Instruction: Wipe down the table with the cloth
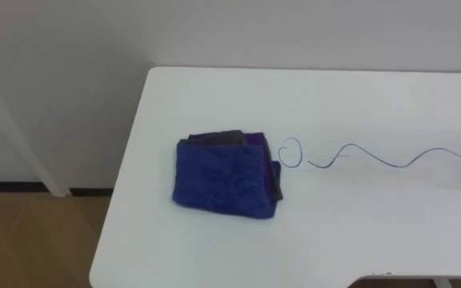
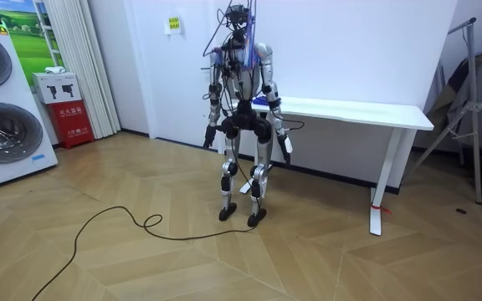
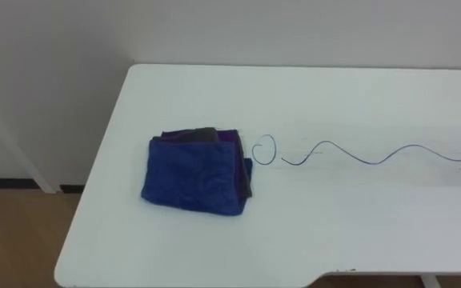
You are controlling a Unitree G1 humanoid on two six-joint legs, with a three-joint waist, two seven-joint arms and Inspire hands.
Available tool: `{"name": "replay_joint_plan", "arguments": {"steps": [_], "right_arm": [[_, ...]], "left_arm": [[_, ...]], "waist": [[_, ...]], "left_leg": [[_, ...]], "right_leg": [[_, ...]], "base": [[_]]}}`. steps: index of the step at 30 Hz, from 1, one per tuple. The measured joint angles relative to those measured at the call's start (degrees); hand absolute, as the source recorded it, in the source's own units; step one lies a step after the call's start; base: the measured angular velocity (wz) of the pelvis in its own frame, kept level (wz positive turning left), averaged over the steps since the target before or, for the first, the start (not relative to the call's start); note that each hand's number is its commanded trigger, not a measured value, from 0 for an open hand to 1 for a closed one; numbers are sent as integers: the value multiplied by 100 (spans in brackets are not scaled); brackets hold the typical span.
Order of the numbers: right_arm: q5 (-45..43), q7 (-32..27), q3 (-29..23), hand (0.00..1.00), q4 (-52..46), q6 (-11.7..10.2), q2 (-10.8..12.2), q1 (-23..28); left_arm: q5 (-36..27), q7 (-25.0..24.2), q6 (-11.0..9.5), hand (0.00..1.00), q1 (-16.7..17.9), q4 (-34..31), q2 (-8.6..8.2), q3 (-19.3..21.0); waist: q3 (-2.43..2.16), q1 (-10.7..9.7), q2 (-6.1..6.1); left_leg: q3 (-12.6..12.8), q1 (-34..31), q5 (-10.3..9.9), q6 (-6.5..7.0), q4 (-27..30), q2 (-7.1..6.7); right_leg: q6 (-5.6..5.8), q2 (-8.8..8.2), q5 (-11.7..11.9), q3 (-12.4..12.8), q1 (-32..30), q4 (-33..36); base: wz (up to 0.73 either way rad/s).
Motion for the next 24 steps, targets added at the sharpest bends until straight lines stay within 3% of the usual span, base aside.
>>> {"name": "replay_joint_plan", "arguments": {"steps": [4, 7, 11, 15, 19, 22, 24], "right_arm": [[1000, -260, -781, 0, 195, -3, -36, 82], [1659, -429, -1475, 0, 231, 10, -132, 153], [2725, -715, -2545, 0, 255, 25, -460, 223], [2879, -1036, -2910, 0, 237, 29, -826, 204], [2852, -1434, -3114, 0, 53, 47, -1202, -142], [2633, -1857, -3119, 0, -557, -35, -1338, -350], [2326, -2196, -3103, 0, -1104, -215, -1368, -461]], "left_arm": [[2, -1, 12, 0, 118, -108, -3, 450], [14, 4, 15, 0, 255, -214, 20, 806], [19, 2, 14, 0, 339, -266, 96, 1287], [-11, 1, 5, 0, 343, -282, 288, 1334], [-1, 0, -13, 0, 234, -282, 477, 1366], [-4, 4, -153, 0, 203, -382, 501, 1361], [-1, 17, -251, 0, 168, -443, 511, 1357]], "waist": [[-5, -60, -41], [-7, -266, -104], [-3, -452, -182], [-10, -526, -240], [-15, -596, -345], [-17, -590, -400], [-21, -555, -413]], "left_leg": [[-12, 47, 0, 0, -19, 2], [-32, 36, 0, 0, -13, -4], [-17, 51, 0, 1, -102, -4], [-10, -5, 0, 1, -115, 0], [6, -61, 1, 1, -88, 3], [71, -173, 1, 1, -59, -6], [95, -222, 1, 1, -31, 14]], "right_leg": [[2, -3, -5, 7, 45, -1], [5, -12, -11, -28, 56, -8], [9, -3, -22, 7, 11, -27], [9, 25, -18, 17, -65, 6], [4, 57, 12, 49, -109, 8], [9, 59, 22, 66, -222, 8], [3, 66, 28, 74, -232, 6]], "base": [[1], [3], [0], [-5], [-4], [-4], [-6]]}}
